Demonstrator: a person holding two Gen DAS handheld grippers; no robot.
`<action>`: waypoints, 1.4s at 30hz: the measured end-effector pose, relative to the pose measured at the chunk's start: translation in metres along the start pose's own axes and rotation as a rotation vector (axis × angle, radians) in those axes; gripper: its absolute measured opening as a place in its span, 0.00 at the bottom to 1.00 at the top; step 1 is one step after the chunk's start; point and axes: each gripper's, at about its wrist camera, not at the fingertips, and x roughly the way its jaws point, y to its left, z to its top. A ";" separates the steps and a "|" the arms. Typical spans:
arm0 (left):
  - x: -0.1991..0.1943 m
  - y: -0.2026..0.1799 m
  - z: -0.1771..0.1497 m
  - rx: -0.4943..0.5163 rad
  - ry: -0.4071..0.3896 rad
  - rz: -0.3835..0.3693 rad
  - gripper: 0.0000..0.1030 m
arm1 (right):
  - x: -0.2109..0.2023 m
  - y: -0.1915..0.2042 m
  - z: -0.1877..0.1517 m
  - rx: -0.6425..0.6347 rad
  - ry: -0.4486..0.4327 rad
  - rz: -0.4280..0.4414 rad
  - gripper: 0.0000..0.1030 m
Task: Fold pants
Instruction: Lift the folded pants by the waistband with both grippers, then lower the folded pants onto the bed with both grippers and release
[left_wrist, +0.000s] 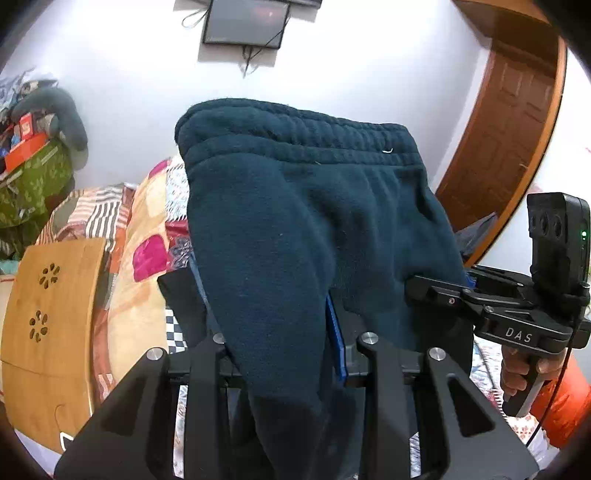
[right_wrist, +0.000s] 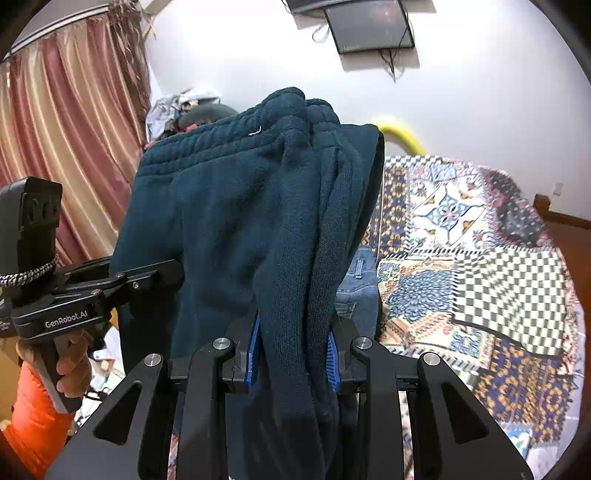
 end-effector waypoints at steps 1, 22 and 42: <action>0.013 0.008 0.001 -0.010 0.014 0.007 0.30 | 0.016 -0.004 0.001 0.007 0.016 -0.002 0.25; 0.185 0.114 -0.036 -0.275 0.283 -0.028 0.35 | 0.145 -0.049 -0.006 0.060 0.308 -0.082 0.27; -0.090 -0.025 -0.032 -0.027 -0.133 0.137 0.35 | -0.087 0.061 -0.006 -0.114 -0.159 -0.106 0.27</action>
